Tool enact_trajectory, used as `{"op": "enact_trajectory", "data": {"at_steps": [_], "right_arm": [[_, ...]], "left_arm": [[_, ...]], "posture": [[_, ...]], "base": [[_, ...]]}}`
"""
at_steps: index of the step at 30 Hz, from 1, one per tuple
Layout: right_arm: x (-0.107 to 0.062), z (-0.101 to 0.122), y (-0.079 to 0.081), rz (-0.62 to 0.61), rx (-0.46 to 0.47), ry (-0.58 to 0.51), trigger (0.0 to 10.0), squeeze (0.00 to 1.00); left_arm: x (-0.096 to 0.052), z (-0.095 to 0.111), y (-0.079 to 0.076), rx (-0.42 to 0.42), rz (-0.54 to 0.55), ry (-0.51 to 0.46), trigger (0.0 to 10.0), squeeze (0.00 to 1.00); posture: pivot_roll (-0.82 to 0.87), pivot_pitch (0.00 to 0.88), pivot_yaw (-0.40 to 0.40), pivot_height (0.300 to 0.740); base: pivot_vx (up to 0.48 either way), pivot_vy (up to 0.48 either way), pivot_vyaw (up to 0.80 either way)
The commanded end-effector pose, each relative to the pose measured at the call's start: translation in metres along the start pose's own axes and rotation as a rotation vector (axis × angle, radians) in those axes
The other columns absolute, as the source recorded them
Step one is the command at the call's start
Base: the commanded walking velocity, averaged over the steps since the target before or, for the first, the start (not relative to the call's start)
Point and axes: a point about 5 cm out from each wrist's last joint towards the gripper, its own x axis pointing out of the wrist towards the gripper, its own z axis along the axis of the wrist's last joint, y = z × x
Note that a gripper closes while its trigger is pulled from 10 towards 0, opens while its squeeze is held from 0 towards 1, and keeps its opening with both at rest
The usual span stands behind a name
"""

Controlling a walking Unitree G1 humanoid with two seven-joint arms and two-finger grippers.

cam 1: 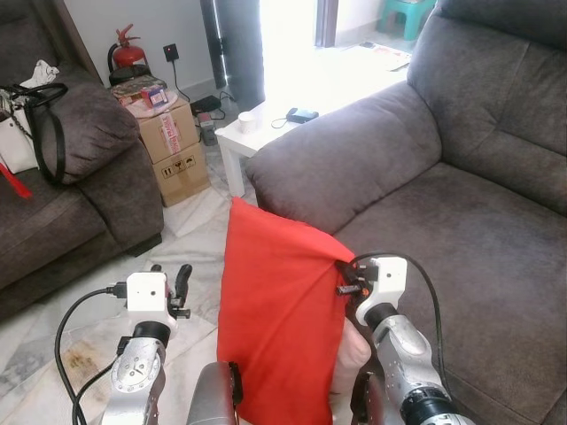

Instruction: Move the pillow to the sofa from floor

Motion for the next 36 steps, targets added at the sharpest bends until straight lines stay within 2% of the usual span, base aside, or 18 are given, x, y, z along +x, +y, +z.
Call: {"op": "enact_trajectory", "data": {"at_steps": [1,10,19,36], "right_arm": [[0.009,0.035,-0.001,0.000,-0.032,-0.153,10.0,0.00],[0.008,0.033,0.003,0.006,-0.033,-0.131,10.0,0.00],[0.011,0.031,0.010,0.012,-0.019,-0.125,10.0,0.00],[0.009,0.027,0.008,0.004,-0.011,-0.113,10.0,0.00]], "left_arm": [[0.000,0.002,0.001,0.017,0.003,0.001,10.0,0.00],[-0.001,0.004,-0.002,0.015,0.000,0.001,10.0,0.00],[-0.002,0.005,0.000,0.021,-0.002,0.005,10.0,0.00],[-0.001,0.005,-0.005,0.017,-0.019,0.010,10.0,0.00]], "posture": [[0.09,0.000,0.018,0.579],[0.09,0.003,0.008,0.579],[0.10,0.006,0.020,0.629],[0.09,0.009,0.022,0.730]], "base": [[0.000,0.000,0.00],[0.000,0.000,0.00],[0.000,0.000,0.00],[0.000,0.000,0.00]]}}
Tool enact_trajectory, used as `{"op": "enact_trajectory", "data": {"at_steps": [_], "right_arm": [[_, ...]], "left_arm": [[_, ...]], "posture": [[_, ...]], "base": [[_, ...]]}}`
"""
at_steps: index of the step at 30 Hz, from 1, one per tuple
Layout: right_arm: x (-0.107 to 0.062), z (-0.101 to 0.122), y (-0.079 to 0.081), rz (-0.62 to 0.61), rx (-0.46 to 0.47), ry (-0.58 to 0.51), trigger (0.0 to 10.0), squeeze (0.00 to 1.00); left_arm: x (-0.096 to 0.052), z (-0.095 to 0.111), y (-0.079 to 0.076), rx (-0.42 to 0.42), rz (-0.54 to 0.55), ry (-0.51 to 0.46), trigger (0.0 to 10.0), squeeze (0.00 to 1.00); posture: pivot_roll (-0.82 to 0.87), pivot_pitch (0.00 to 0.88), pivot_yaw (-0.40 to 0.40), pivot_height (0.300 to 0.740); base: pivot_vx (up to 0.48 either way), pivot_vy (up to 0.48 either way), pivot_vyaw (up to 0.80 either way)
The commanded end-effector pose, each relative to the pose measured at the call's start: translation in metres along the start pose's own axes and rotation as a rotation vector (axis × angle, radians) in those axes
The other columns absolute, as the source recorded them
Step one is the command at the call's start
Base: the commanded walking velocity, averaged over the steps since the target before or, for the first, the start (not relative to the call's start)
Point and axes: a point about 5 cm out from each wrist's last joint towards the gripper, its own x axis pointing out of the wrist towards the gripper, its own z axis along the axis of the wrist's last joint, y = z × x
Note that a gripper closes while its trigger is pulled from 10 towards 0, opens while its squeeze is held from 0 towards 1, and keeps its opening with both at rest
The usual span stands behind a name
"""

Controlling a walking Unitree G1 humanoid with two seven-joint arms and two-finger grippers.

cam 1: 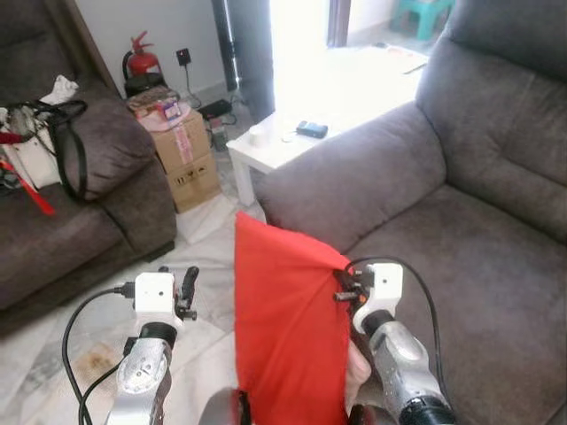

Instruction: Move the pillow to the sofa from floor

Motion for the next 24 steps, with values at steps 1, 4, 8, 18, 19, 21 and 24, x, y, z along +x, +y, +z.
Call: {"op": "enact_trajectory", "data": {"at_steps": [1,4,8,18,19,21,24], "right_arm": [[0.0117,0.0365,0.0046,0.023,-0.024,-0.161,10.0,0.00],[0.0116,0.0355,0.0050,0.024,-0.022,-0.159,10.0,0.00],[0.0116,0.0346,0.0048,0.021,-0.021,-0.156,10.0,0.00],[0.0122,0.0344,0.0047,0.013,-0.015,-0.161,10.0,0.00],[0.0123,0.0344,0.0050,0.013,-0.014,-0.162,10.0,0.00],[0.0124,0.0344,0.0054,0.014,-0.013,-0.163,10.0,0.00],[0.0133,0.0347,0.0051,0.011,-0.013,-0.160,10.0,0.00]], "left_arm": [[-0.0004,0.0009,0.0002,0.005,-0.007,0.001,10.0,0.00],[-0.0010,0.0011,0.0002,0.005,-0.009,0.002,10.0,0.00],[-0.0013,0.0013,0.0002,0.005,-0.012,0.003,10.0,0.00],[-0.0014,0.0011,0.0014,0.010,-0.017,0.008,10.0,0.00],[-0.0015,0.0011,0.0017,0.011,-0.017,0.008,10.0,0.00],[-0.0017,0.0011,0.0021,0.011,-0.017,0.008,10.0,0.00],[-0.0024,0.0009,0.0027,0.014,-0.018,0.010,10.0,0.00]], "posture": [[0.09,0.009,0.022,0.739],[0.09,0.011,0.024,0.740],[0.09,0.010,0.028,0.740],[0.10,0.005,0.034,0.740],[0.10,0.004,0.035,0.740],[0.10,0.003,0.036,0.740],[0.10,0.002,0.038,0.740]], "base": [[0.000,0.000,0.00],[0.000,0.000,0.00],[0.000,0.000,0.00],[0.000,0.000,0.00],[0.000,0.000,0.00],[0.000,0.000,0.00],[0.000,0.000,0.00]]}}
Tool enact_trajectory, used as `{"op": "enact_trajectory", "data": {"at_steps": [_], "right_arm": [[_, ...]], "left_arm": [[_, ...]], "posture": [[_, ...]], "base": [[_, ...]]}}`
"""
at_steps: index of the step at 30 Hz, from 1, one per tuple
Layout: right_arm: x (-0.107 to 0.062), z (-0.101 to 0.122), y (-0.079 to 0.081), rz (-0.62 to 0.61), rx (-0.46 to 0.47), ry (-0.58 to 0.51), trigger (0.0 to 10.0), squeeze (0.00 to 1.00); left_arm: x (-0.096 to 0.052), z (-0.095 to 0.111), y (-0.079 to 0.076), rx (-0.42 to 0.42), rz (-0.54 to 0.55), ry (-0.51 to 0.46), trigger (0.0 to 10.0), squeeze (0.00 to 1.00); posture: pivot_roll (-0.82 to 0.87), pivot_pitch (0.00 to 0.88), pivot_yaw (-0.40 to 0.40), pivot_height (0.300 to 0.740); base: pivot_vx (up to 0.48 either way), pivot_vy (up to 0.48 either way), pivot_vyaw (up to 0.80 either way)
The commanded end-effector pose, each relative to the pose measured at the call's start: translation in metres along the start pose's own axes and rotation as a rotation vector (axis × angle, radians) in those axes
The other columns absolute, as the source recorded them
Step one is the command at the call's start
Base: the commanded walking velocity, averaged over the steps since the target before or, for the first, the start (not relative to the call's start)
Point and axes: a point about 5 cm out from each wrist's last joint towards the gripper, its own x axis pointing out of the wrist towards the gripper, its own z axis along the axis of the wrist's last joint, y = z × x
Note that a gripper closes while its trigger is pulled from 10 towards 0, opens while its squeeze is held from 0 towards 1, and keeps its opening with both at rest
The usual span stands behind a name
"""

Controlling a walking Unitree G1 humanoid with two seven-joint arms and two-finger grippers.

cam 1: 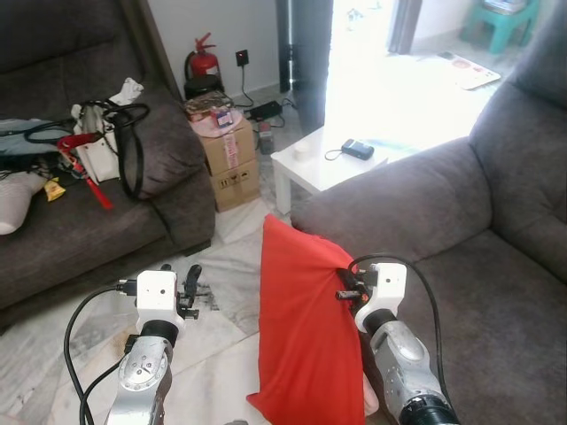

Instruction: Move the pillow to the sofa from floor

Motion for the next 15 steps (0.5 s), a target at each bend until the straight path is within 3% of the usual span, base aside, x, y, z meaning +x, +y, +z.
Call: {"op": "enact_trajectory", "data": {"at_steps": [1,15], "right_arm": [[0.0135,0.0353,0.0062,0.028,-0.031,-0.156,10.0,0.00],[0.0154,0.0384,0.0040,0.014,-0.029,-0.159,10.0,0.00]], "left_arm": [[-0.0020,-0.0001,0.0038,0.012,0.000,0.011,10.0,0.00],[-0.0011,-0.0002,0.0006,-0.015,0.002,0.013,10.0,0.00]], "posture": [[0.10,0.002,0.038,0.740],[0.10,0.000,0.037,0.740]], "base": [[0.000,0.000,0.00],[0.000,0.034,0.00]]}}
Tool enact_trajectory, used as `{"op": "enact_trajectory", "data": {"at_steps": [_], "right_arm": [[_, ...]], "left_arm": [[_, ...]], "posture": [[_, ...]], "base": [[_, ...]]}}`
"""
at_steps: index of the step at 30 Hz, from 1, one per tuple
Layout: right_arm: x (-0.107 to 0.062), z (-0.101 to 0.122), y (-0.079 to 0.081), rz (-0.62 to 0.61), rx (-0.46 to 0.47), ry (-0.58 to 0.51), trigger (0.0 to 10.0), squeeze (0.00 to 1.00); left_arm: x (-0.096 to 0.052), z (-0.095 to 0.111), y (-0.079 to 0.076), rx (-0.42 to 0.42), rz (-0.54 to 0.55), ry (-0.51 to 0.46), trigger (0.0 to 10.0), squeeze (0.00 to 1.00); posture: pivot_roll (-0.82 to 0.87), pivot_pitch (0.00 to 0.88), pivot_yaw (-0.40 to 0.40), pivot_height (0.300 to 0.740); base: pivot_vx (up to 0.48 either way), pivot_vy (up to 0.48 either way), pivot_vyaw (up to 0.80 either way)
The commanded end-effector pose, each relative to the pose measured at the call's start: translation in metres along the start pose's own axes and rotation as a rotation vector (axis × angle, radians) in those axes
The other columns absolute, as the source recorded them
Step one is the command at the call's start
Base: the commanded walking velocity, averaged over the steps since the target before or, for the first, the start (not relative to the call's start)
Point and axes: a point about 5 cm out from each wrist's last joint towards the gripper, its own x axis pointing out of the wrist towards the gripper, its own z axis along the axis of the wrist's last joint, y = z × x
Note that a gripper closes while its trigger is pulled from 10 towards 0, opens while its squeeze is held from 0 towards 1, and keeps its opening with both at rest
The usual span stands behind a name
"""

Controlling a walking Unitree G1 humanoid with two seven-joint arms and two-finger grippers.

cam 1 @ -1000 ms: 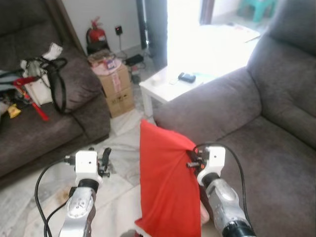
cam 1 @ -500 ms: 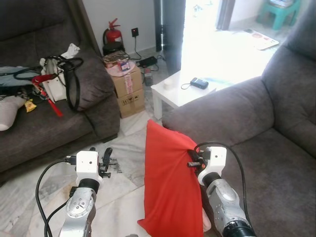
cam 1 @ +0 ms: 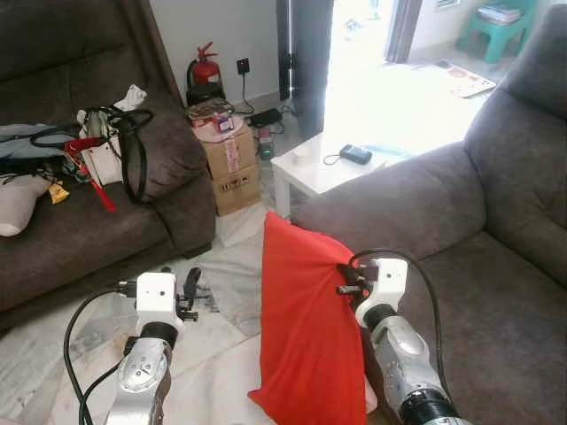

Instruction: Move the pillow to the sofa from floor

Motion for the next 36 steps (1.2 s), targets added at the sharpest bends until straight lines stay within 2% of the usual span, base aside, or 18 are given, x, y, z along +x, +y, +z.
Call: {"op": "enact_trajectory", "data": {"at_steps": [1,36], "right_arm": [[0.0113,0.0325,0.0057,0.025,-0.029,-0.150,10.0,0.00],[0.0116,0.0332,0.0029,0.014,-0.036,-0.139,10.0,0.00]], "left_arm": [[-0.0006,0.0017,0.0006,-0.007,0.000,-0.001,10.0,0.00],[-0.0015,-0.0011,-0.0045,-0.031,0.010,0.005,10.0,0.00]], "posture": [[0.10,0.000,0.037,0.740],[0.09,0.003,0.021,0.740]], "base": [[0.000,0.277,0.00],[0.000,0.329,0.00]]}}
